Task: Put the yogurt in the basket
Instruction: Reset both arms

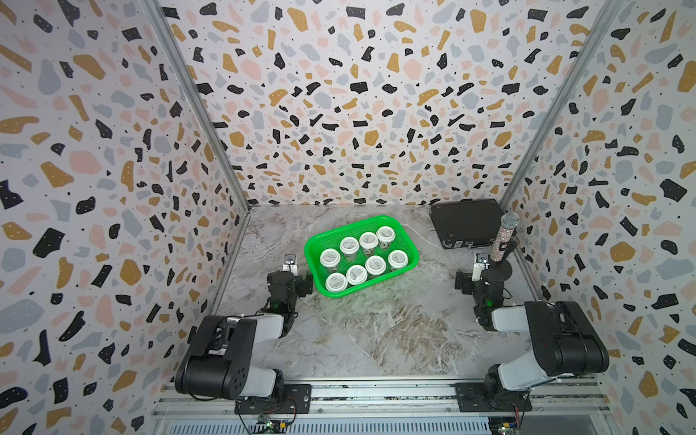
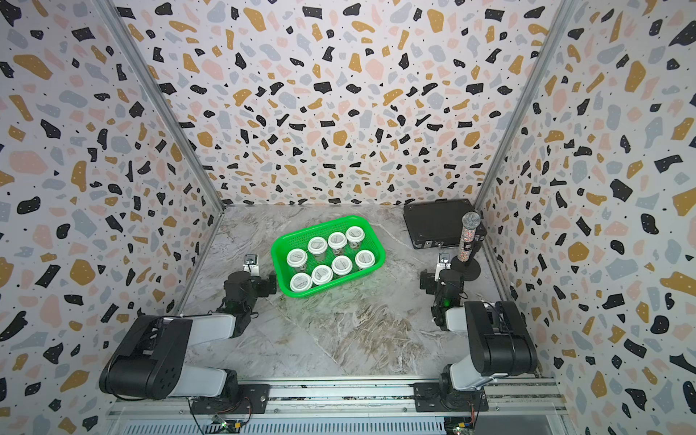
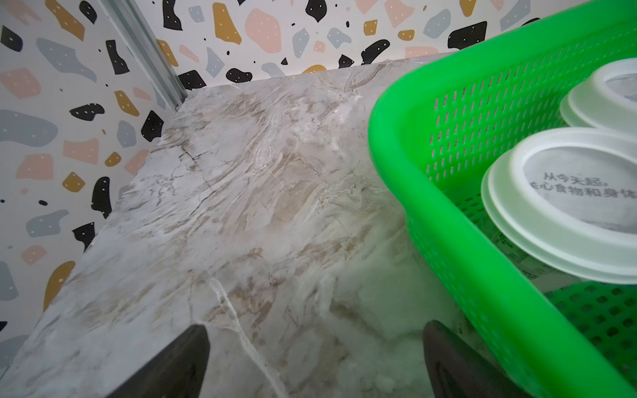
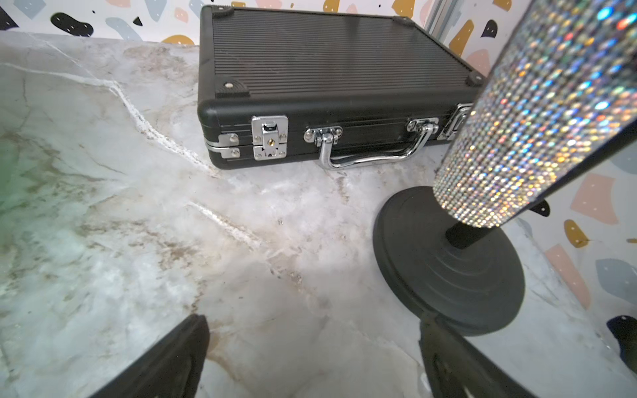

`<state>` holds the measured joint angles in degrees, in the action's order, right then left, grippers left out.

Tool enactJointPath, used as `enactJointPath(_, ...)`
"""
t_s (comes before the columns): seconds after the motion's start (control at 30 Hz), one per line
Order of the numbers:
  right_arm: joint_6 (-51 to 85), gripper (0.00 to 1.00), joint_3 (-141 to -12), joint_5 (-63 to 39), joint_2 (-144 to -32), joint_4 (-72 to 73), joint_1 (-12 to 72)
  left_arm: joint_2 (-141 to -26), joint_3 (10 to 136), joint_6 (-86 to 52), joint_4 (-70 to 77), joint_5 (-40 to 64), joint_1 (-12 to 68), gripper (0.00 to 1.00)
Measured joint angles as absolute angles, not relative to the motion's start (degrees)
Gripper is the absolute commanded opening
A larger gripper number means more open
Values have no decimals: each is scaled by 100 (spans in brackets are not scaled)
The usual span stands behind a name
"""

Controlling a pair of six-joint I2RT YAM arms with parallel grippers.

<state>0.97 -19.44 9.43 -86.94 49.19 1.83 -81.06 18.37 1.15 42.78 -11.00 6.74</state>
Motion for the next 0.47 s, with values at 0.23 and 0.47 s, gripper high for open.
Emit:
enactJointPath(0.23,97,100,-1942,939,-8694,5019,183,-8108,1837,80,4281,-1103,674,99)
enactJointPath(0.47,97,100,-1942,941,-8694,5024,183,-8108,1837,80,4300,-1103,674,99)
